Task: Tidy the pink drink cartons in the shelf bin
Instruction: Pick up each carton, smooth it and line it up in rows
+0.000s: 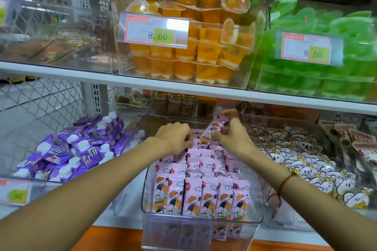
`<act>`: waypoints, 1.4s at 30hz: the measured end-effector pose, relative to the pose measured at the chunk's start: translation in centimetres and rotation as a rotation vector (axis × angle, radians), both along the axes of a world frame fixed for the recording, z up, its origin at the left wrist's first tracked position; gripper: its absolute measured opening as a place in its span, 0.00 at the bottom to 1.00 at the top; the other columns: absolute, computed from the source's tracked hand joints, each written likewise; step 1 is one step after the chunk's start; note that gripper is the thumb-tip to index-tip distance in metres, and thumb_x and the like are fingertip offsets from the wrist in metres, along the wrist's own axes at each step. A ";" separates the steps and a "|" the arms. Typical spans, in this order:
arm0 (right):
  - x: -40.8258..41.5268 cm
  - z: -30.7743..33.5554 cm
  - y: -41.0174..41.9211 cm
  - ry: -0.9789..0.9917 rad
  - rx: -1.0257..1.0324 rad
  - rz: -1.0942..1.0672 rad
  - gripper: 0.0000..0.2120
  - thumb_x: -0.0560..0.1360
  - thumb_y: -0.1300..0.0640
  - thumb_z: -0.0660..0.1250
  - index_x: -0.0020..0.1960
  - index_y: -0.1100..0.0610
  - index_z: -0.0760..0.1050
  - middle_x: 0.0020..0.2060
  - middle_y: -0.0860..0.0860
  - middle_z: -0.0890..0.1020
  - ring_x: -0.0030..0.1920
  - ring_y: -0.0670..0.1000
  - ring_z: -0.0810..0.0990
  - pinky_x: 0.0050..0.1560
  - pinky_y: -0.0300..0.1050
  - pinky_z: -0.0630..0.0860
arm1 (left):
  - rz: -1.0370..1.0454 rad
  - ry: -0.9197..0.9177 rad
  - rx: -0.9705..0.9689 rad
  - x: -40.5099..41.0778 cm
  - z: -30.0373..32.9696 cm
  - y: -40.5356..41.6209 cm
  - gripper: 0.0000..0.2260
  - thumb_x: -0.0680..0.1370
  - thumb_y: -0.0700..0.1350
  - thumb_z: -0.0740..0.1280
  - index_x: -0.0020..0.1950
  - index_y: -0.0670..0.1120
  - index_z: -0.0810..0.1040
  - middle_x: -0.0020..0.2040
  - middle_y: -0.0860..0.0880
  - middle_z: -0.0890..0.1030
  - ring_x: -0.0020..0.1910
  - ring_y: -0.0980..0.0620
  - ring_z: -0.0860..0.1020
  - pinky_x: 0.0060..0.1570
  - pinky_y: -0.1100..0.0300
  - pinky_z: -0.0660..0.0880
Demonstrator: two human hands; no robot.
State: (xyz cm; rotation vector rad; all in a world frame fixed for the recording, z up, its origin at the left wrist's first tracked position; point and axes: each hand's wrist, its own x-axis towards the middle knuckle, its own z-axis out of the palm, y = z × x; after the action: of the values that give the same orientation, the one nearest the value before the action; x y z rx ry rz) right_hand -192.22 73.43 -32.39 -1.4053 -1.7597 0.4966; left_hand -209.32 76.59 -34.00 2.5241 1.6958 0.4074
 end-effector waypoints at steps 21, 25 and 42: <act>-0.8 -0.3 1.4 -0.799 -0.276 0.223 0.17 0.81 0.60 0.55 0.66 0.56 0.75 0.47 0.49 0.74 0.50 0.51 0.74 0.53 0.41 0.67 | -0.150 0.017 0.059 -0.8 -0.5 -6.2 0.14 0.83 0.50 0.55 0.67 0.56 0.73 0.63 0.53 0.78 0.60 0.51 0.75 0.51 0.55 0.75; -1.1 -0.3 -1.8 -0.855 -0.108 0.097 0.20 0.80 0.59 0.56 0.72 0.56 0.66 0.67 0.56 0.71 0.67 0.57 0.69 0.62 0.50 0.70 | -0.151 0.159 0.021 -0.7 -0.6 -5.9 0.11 0.82 0.49 0.55 0.49 0.48 0.76 0.53 0.47 0.79 0.53 0.46 0.76 0.48 0.50 0.75; -0.3 -5.6 -10.1 -0.754 0.149 0.172 0.24 0.82 0.44 0.49 0.74 0.51 0.61 0.69 0.49 0.70 0.69 0.49 0.63 0.70 0.44 0.55 | -0.083 0.036 0.066 3.0 0.2 -2.7 0.10 0.78 0.47 0.67 0.58 0.49 0.81 0.57 0.50 0.80 0.57 0.50 0.75 0.48 0.56 0.73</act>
State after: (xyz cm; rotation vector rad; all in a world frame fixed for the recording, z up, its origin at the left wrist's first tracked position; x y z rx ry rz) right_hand -192.55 63.34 -38.00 -1.4384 -2.4642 -0.1136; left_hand -206.33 73.87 -33.80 2.6535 1.6086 0.4207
